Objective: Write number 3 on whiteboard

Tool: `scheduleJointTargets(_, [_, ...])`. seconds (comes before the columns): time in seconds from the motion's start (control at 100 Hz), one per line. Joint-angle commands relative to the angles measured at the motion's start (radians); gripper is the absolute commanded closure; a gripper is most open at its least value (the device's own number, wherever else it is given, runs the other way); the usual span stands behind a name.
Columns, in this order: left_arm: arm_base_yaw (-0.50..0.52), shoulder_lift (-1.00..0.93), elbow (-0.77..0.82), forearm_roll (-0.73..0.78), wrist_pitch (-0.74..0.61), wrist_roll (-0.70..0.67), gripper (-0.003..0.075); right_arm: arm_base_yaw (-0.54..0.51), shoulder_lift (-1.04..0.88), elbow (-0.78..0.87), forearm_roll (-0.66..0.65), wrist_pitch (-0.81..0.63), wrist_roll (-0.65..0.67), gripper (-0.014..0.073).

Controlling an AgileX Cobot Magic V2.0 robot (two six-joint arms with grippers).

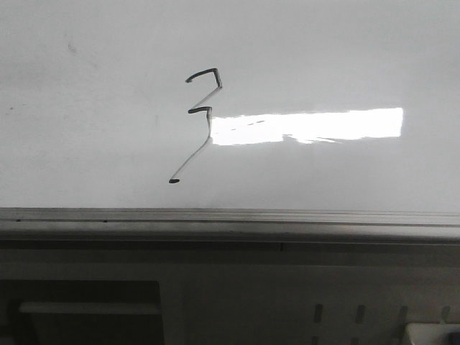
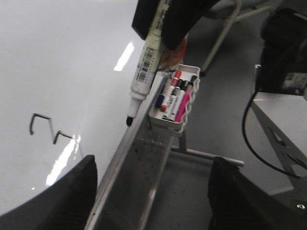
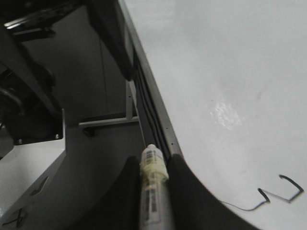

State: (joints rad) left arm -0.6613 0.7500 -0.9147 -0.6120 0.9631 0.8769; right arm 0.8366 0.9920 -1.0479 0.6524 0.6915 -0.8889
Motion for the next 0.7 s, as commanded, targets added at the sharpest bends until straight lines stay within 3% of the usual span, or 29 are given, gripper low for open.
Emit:
scheduleJointTargets(0.0, [0.001, 0.051, -0.061, -0.079, 0.018, 0.038, 0.0262, 0.037, 0.010, -0.065, 0.008, -0.031, -0.032, 0.0638])
scheduleJointTargets(0.33, [0.001, 0.151, -0.106, -0.126, 0.047, 0.055, 0.0264, 0.120, 0.066, -0.107, -0.041, -0.023, -0.032, 0.0638])
scheduleJointTargets(0.69, [0.001, 0.193, -0.106, -0.200, 0.047, 0.107, 0.0350, 0.171, 0.069, -0.107, -0.033, -0.065, -0.032, 0.0638])
